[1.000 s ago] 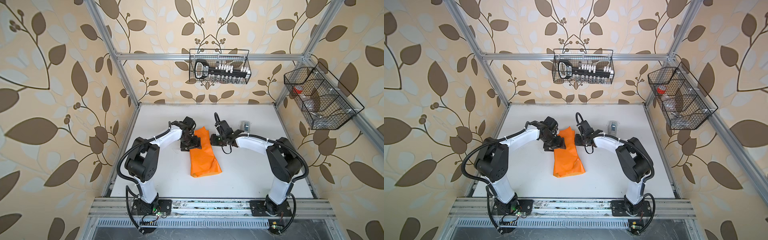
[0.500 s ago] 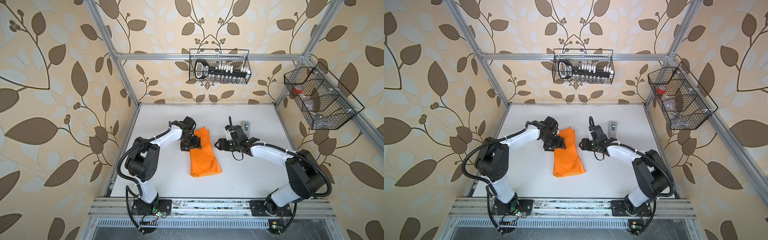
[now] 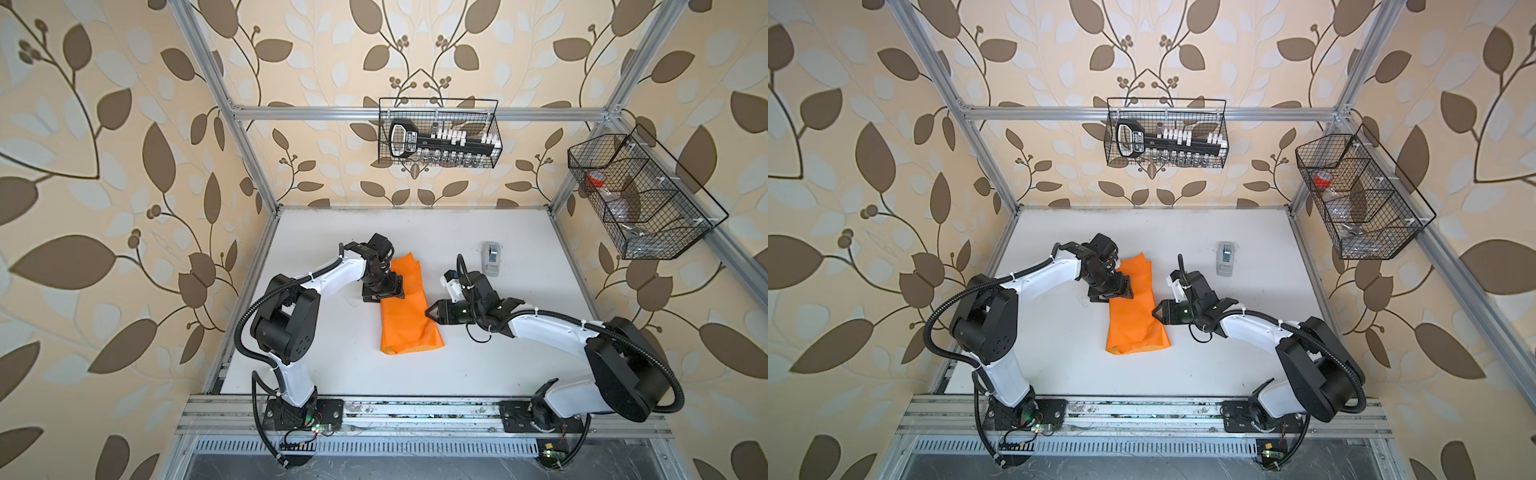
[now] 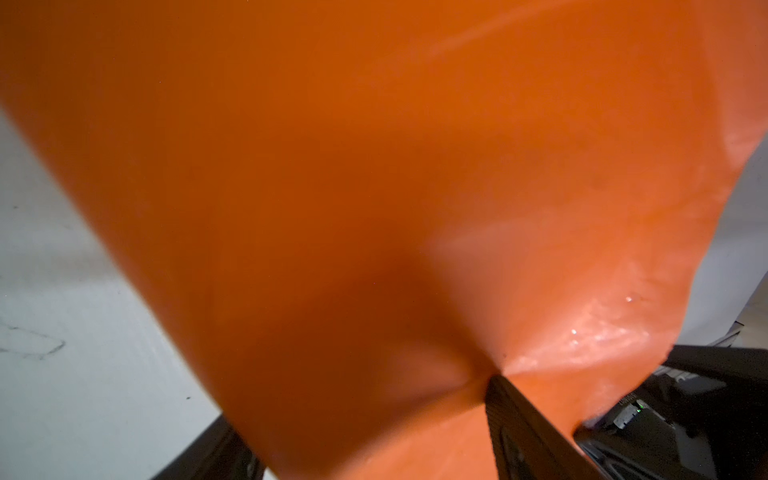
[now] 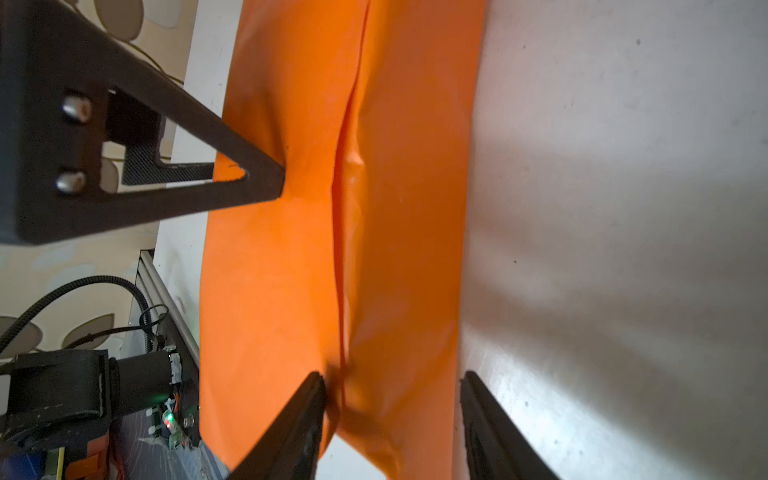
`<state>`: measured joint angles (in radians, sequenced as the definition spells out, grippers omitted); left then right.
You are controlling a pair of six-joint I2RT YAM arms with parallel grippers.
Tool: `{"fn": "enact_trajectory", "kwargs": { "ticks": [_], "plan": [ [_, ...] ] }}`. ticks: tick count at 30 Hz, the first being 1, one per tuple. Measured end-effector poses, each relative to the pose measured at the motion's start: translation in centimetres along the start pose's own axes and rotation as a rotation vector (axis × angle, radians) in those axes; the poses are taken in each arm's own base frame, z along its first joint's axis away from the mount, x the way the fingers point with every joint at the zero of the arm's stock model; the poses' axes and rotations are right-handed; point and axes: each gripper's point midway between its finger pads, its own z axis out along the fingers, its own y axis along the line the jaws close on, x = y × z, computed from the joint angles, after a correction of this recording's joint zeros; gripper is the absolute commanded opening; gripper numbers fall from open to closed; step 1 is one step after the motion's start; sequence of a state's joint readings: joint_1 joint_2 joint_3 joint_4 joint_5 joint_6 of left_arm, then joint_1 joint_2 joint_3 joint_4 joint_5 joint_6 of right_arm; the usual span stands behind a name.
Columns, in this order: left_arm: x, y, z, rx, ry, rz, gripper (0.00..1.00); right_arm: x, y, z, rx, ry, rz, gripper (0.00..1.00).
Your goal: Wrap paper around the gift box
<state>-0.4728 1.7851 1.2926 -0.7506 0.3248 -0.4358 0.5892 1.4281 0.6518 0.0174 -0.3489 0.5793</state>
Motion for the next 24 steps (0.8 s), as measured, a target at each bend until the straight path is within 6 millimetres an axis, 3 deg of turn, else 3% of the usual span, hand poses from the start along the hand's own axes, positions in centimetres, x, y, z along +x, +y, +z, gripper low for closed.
{"fn": "enact_trajectory", "kwargs": {
  "ticks": [10,17,21,24],
  "plan": [
    [0.0,0.0,-0.1,-0.003,0.000,0.000,0.79,2.5,-1.0,0.1,0.006,0.050,0.012,0.56],
    [-0.1,-0.1,-0.1,-0.013,-0.003,0.005,0.79,3.4,-1.6,0.1,0.021,0.072,0.022,0.49],
    [-0.1,-0.1,-0.1,-0.014,-0.001,0.005,0.79,3.5,-1.6,-0.2,0.028,0.073,0.021,0.56],
    [-0.1,-0.1,-0.1,-0.016,-0.001,0.006,0.79,2.3,-0.8,-1.2,0.018,0.042,0.011,0.60]
  ]
}}
